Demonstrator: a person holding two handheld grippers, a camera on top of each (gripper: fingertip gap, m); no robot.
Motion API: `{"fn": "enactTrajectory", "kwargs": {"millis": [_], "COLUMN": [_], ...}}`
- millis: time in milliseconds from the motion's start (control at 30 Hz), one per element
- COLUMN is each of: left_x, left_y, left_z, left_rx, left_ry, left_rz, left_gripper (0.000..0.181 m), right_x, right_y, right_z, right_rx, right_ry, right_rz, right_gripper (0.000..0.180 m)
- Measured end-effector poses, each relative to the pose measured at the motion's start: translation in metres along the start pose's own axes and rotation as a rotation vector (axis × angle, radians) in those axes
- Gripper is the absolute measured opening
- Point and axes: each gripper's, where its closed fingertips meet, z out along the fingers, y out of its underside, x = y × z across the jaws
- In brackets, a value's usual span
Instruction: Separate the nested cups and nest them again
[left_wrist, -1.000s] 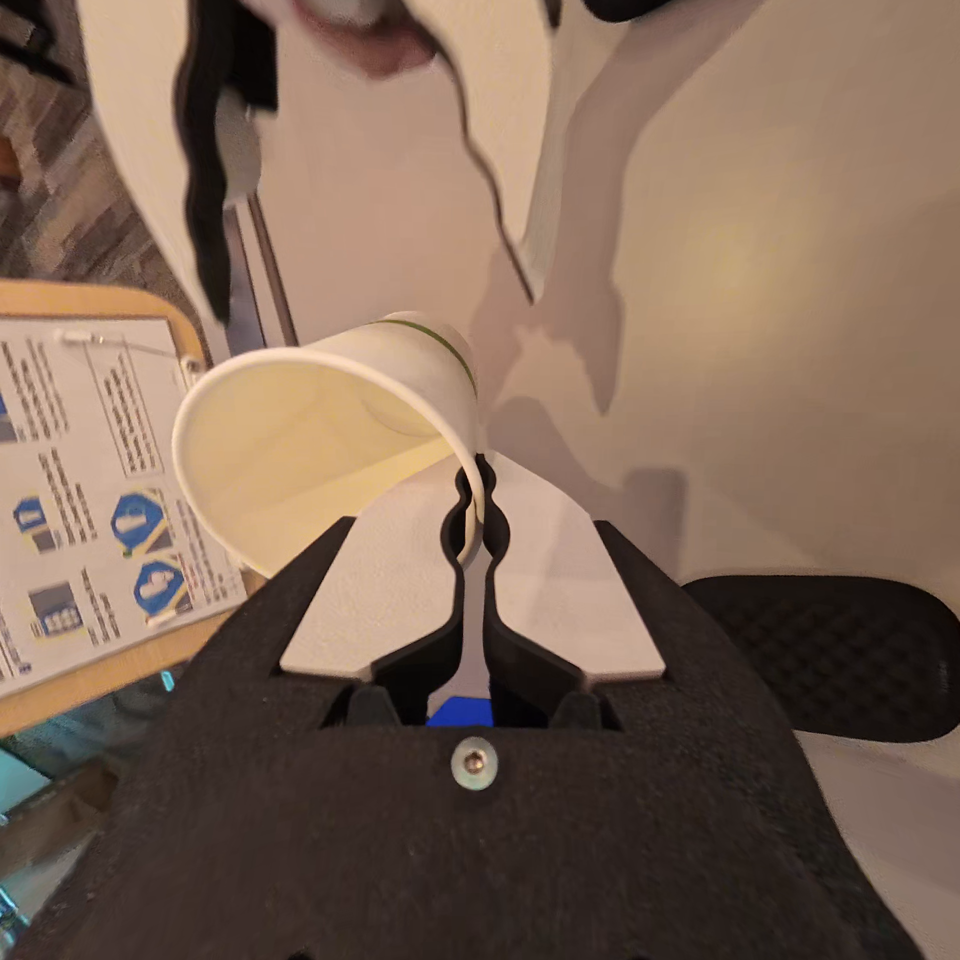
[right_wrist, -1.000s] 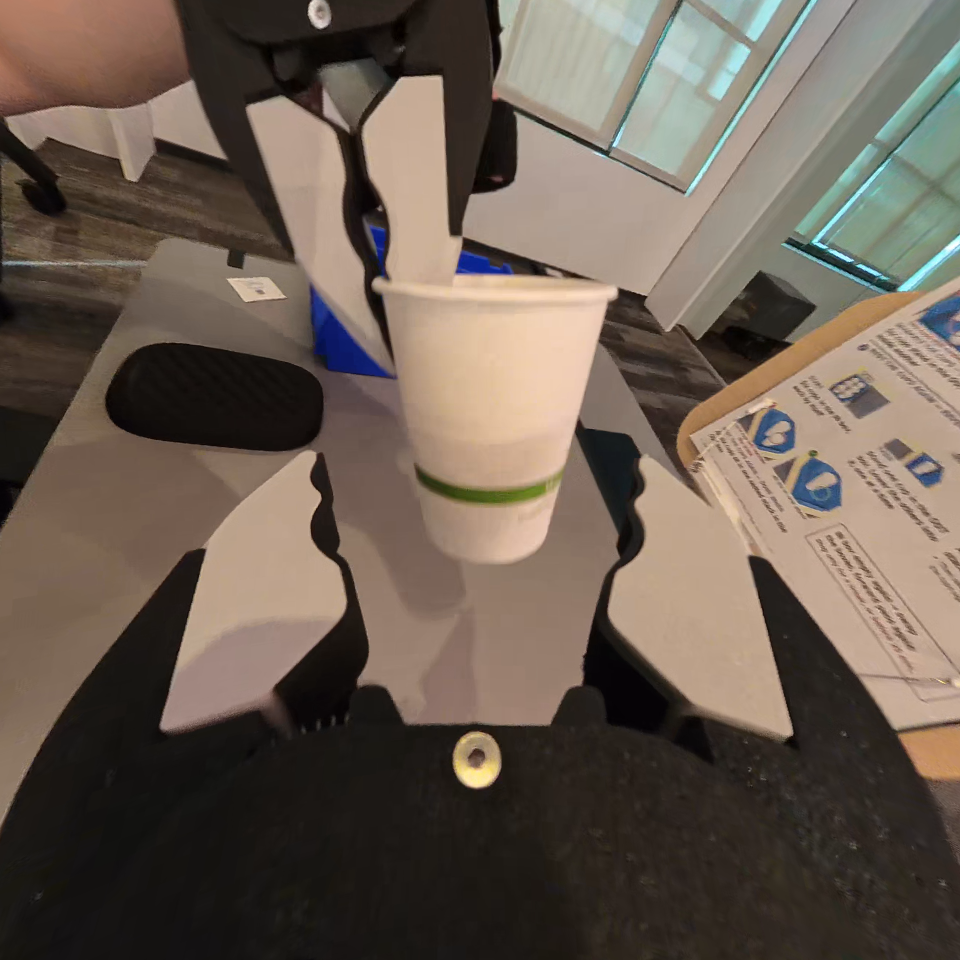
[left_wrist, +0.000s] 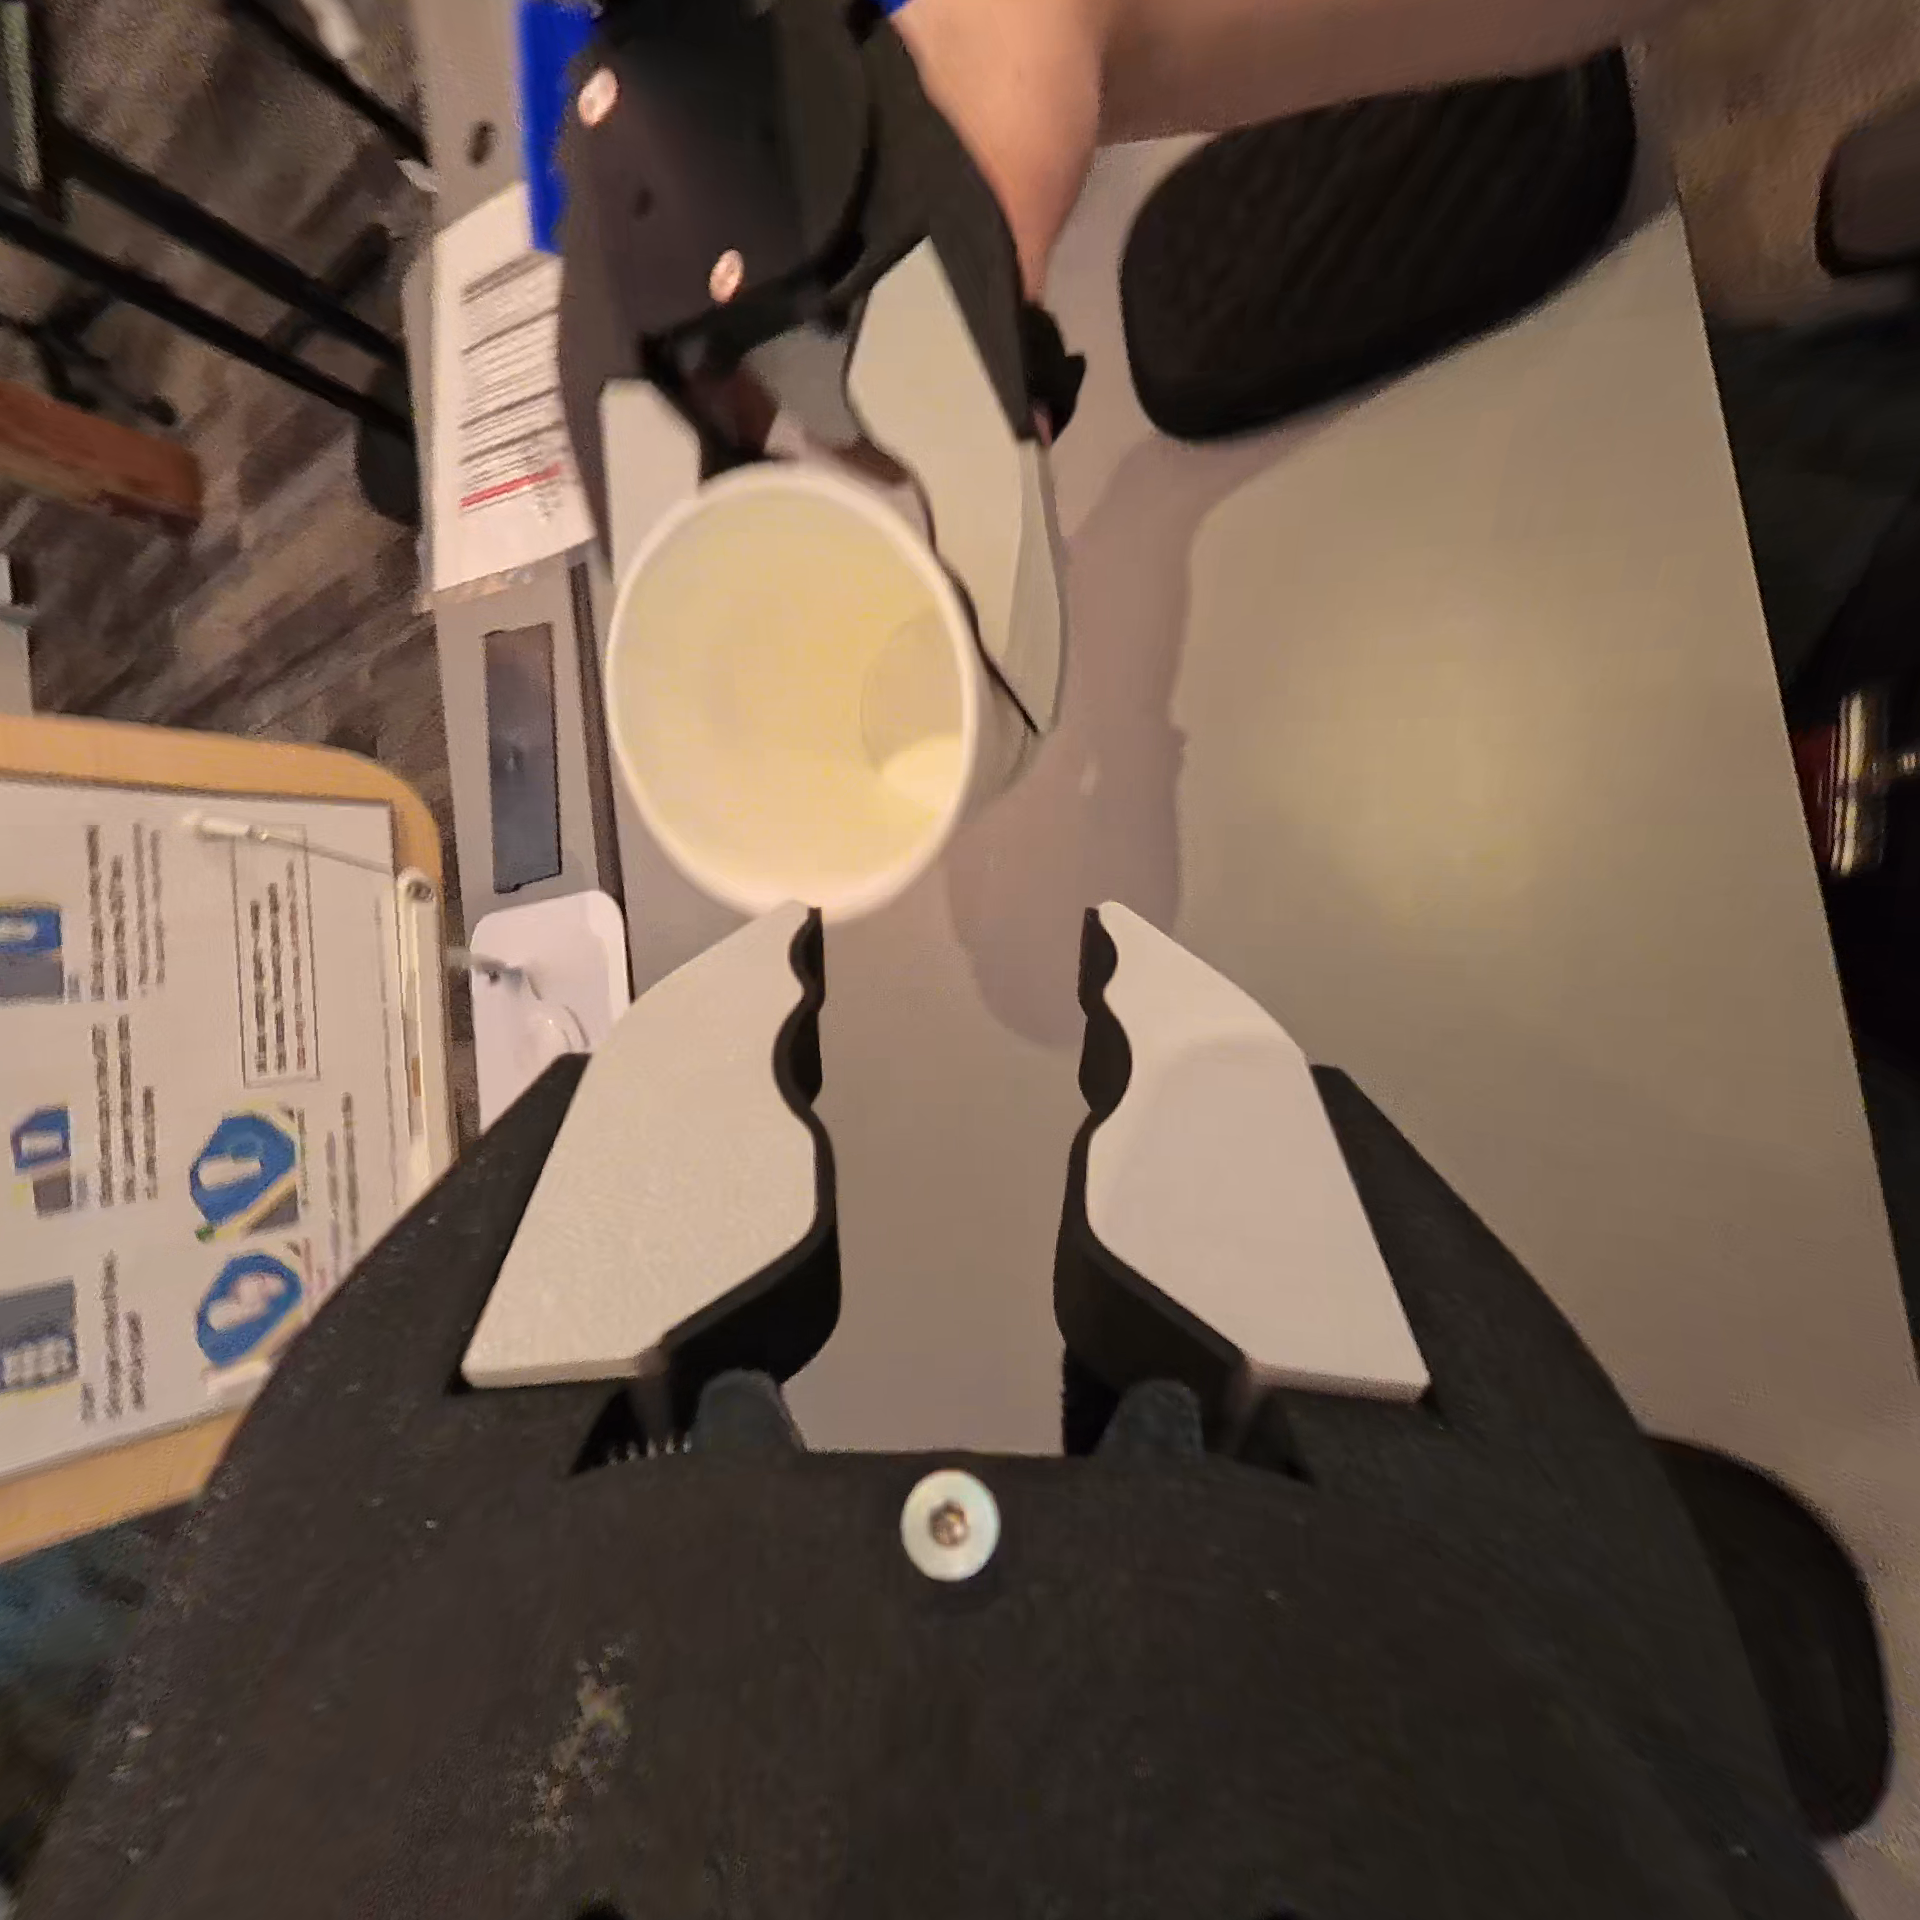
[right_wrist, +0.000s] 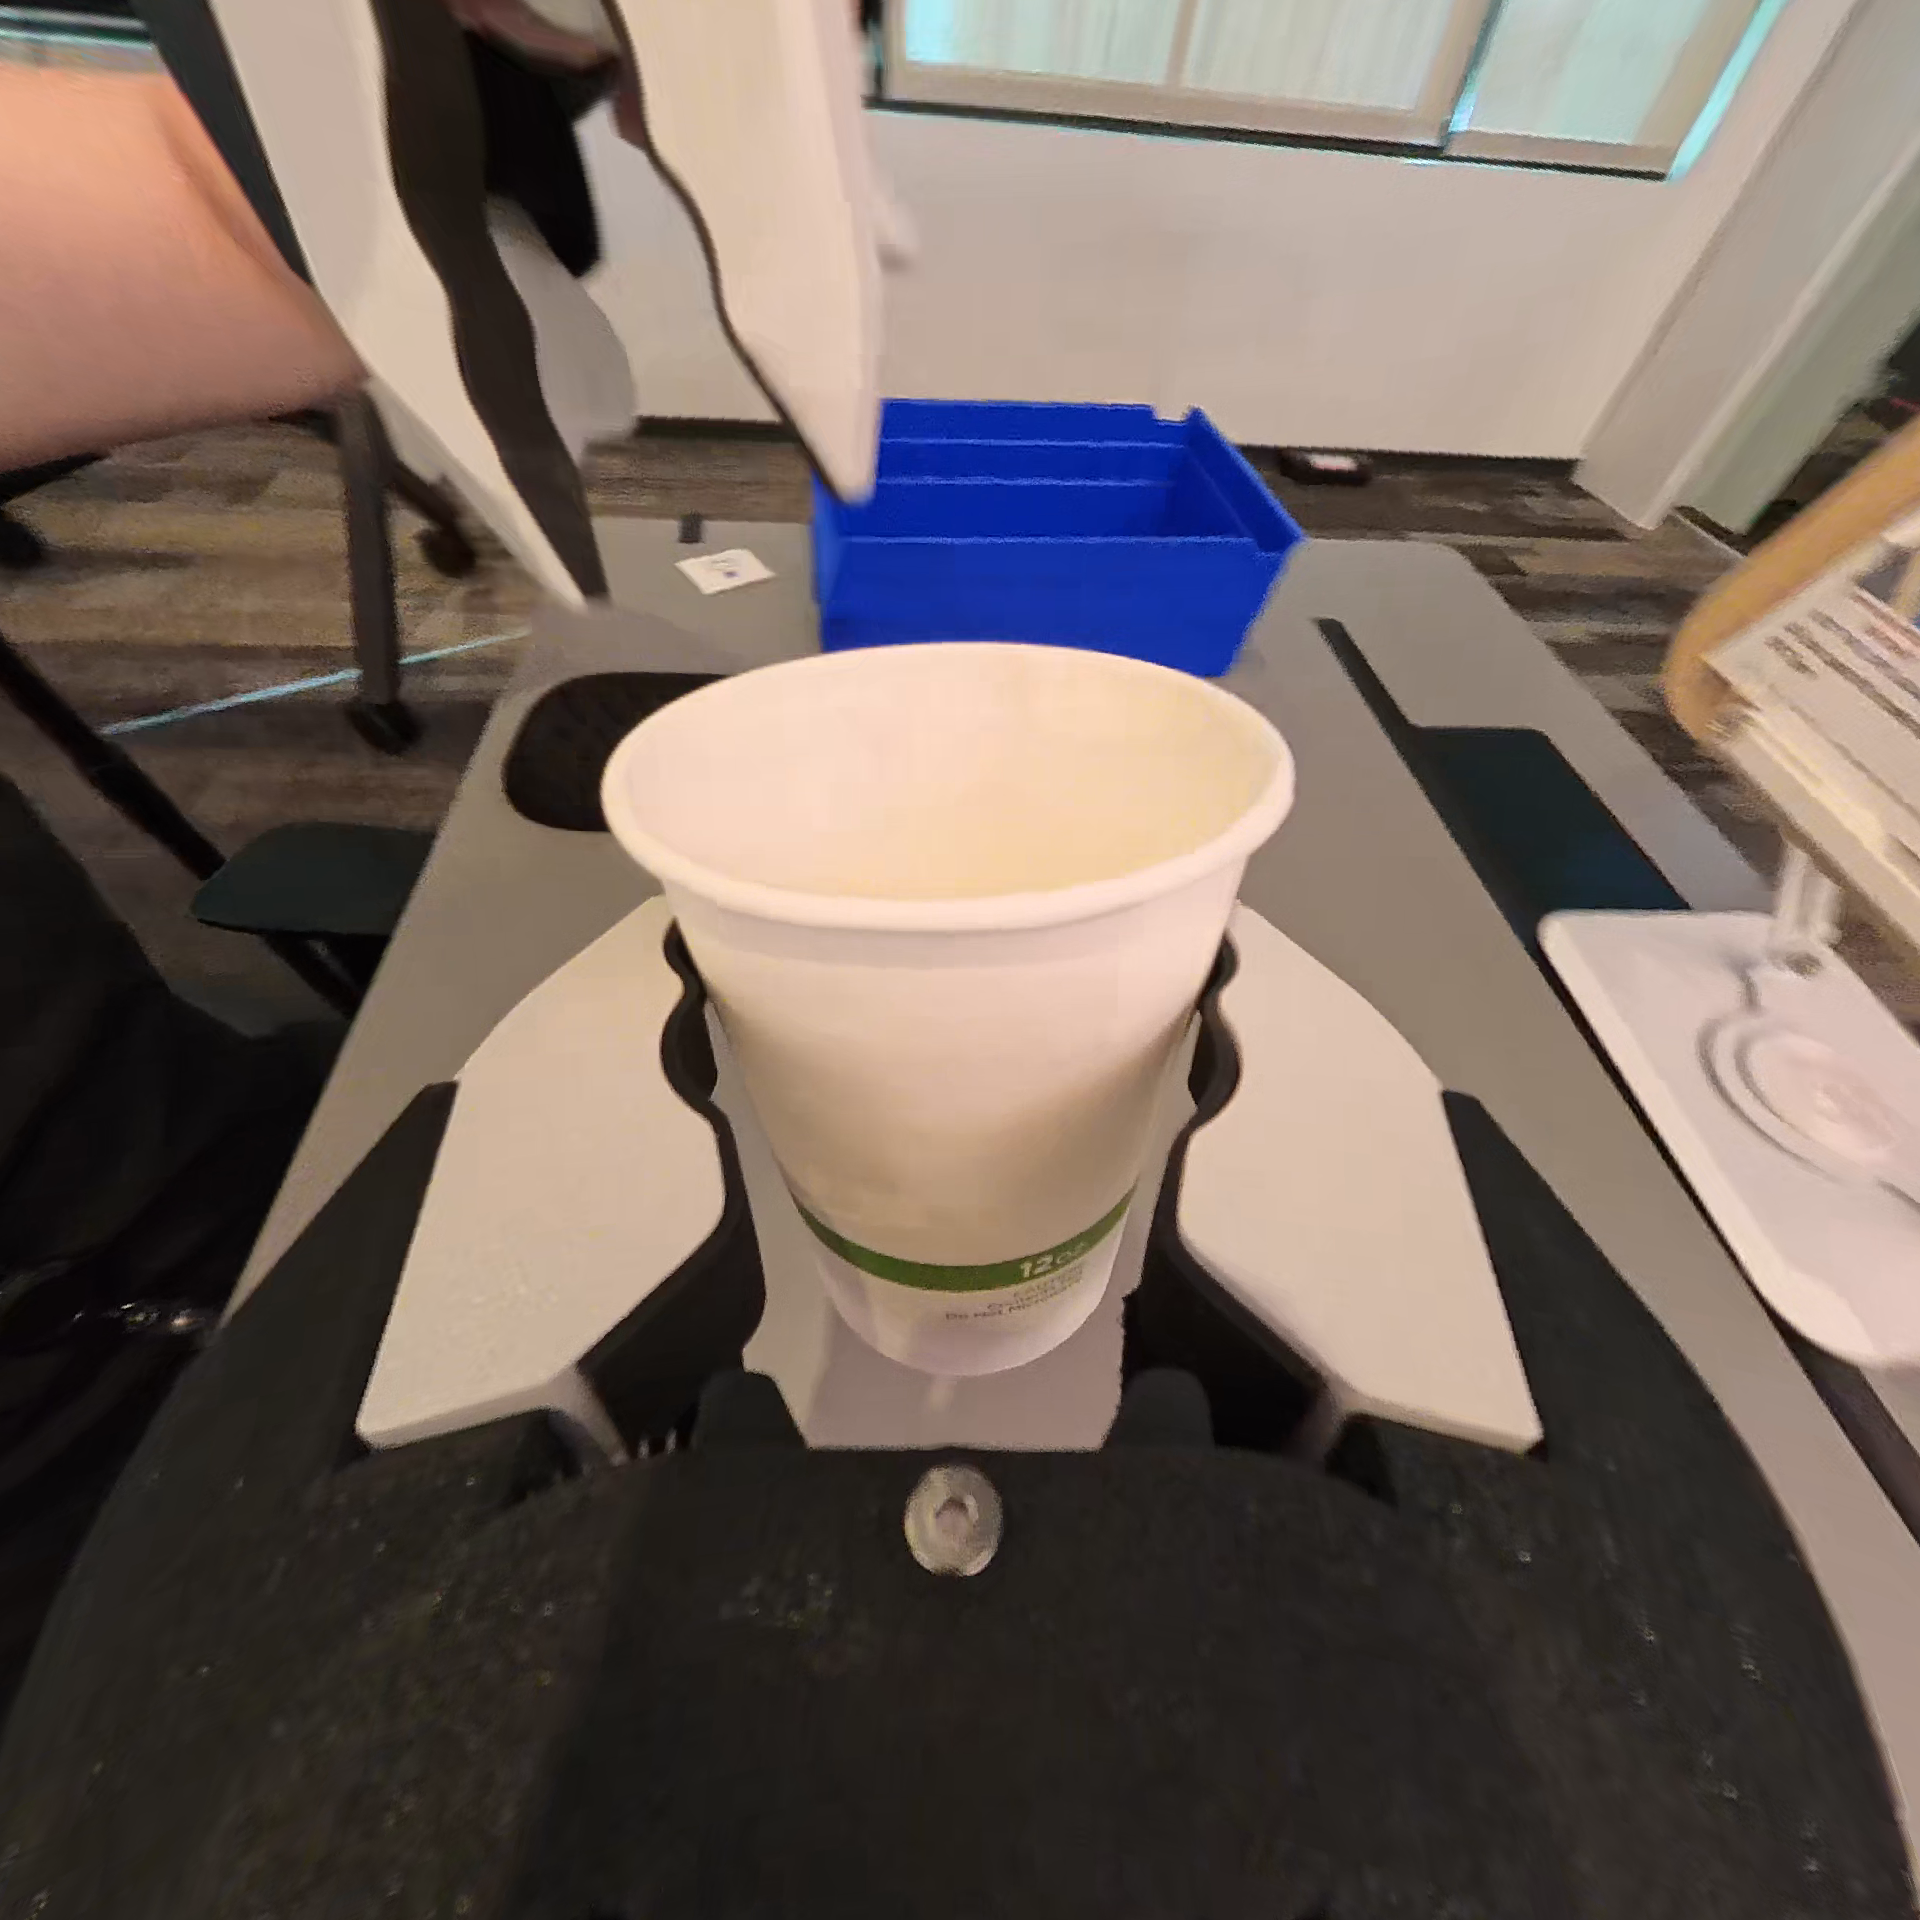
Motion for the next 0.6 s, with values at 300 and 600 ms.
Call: {"fn": "enactTrajectory", "kwargs": {"millis": [300,600], "left_x": [-0.006,0.022], "left_y": [0.037,0.045], "left_z": [-0.049,-0.052], "left_rx": [0.121,0.059], "left_ry": [-0.237,-0.271], "left_rz": [-0.392,-0.447], "left_gripper": [0.035,0.031], "right_x": [0.149,0.175], "right_y": [-0.015,0.100], "right_z": [-0.321,-0.436], "right_rx": [0.373,0.440], "right_ry": [0.906,1.208], "right_rz": [0.047,0.258], "right_gripper": [0.089,0.089]}}
